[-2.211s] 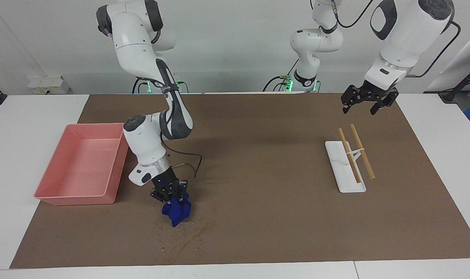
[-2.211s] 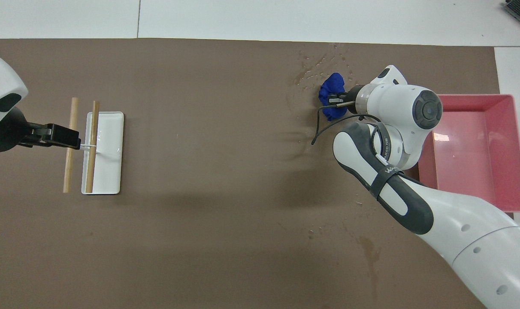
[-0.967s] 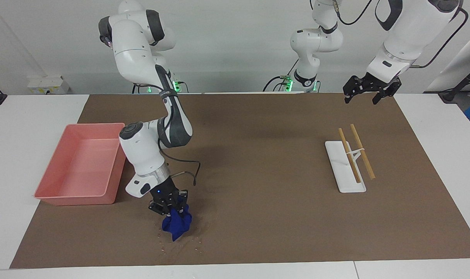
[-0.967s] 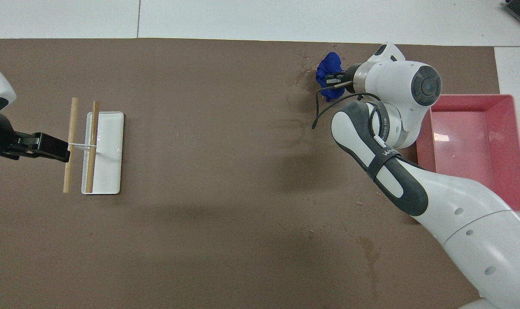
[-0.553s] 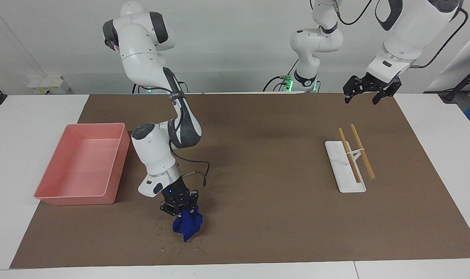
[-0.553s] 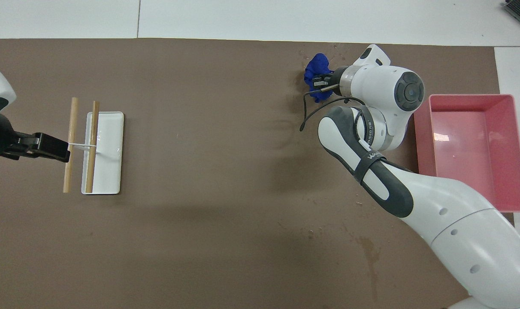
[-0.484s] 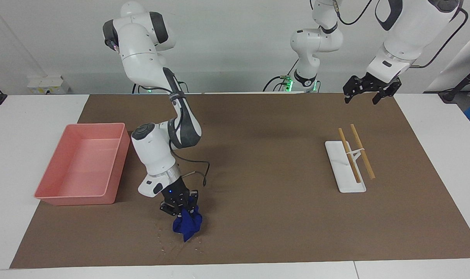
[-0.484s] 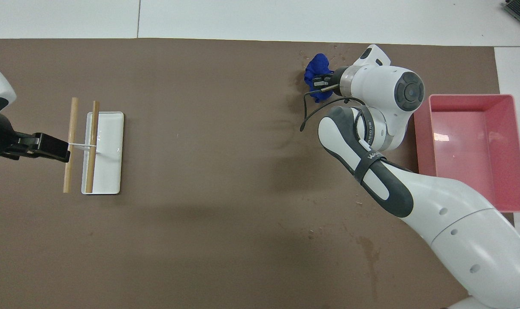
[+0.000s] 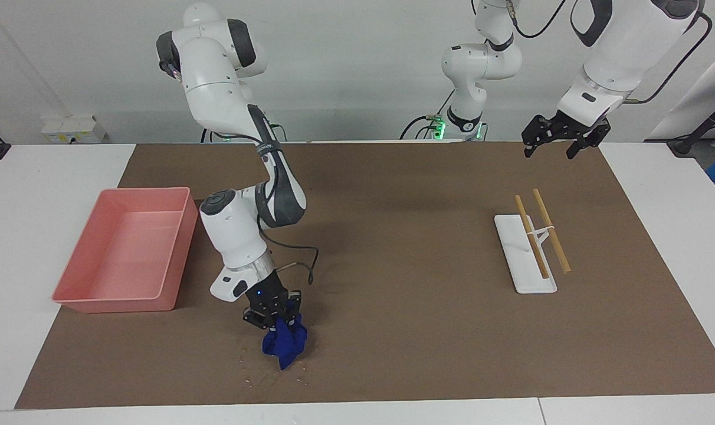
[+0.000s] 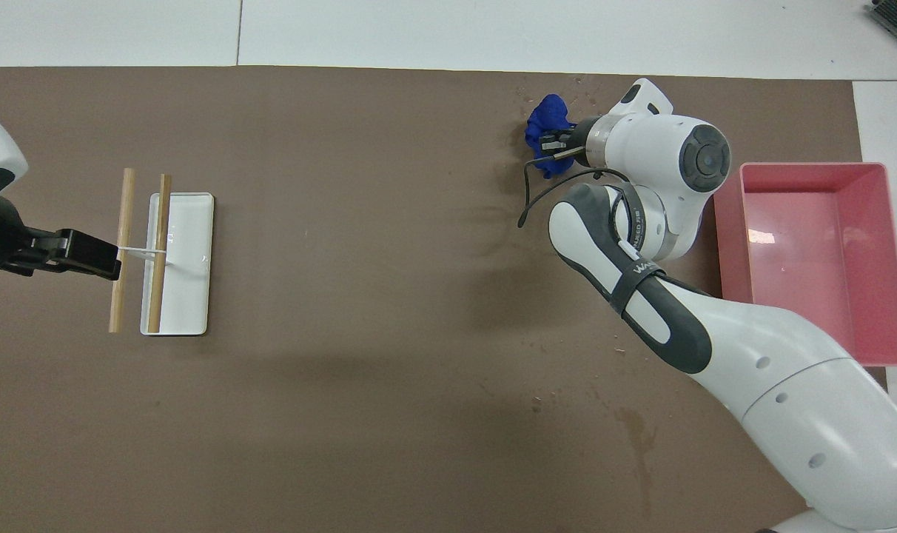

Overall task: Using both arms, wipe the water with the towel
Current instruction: 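Wipe the towel across the water spill with the right gripper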

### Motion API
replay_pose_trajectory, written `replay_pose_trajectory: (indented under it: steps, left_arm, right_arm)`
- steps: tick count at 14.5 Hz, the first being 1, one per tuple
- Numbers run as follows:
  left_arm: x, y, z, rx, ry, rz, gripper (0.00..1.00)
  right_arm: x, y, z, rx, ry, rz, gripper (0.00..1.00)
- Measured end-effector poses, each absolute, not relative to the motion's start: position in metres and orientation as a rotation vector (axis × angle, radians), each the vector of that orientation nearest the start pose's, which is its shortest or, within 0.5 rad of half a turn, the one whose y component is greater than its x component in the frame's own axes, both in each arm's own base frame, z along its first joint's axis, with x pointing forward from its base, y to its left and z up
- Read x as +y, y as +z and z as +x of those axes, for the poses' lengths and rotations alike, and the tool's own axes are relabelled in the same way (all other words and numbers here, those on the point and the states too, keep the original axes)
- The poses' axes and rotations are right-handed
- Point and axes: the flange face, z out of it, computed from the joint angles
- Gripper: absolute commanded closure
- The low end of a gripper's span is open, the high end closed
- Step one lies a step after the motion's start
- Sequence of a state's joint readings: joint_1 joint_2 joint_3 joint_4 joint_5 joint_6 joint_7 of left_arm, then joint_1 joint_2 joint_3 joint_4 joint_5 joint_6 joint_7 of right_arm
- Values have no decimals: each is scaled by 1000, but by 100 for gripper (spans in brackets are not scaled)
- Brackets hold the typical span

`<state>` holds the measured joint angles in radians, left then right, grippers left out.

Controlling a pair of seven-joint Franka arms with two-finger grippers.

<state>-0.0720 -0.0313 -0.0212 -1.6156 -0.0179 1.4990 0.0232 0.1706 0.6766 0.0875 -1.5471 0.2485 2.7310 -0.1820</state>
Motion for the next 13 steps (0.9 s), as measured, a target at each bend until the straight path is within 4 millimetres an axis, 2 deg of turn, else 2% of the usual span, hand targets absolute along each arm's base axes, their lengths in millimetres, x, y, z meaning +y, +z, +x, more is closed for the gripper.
replay_pose_trajectory:
  steps: [13]
  left_arm:
    - [-52, 615, 534, 184, 136, -3148, 0]
  right_arm:
    - [156, 302, 727, -280, -708, -2829, 100]
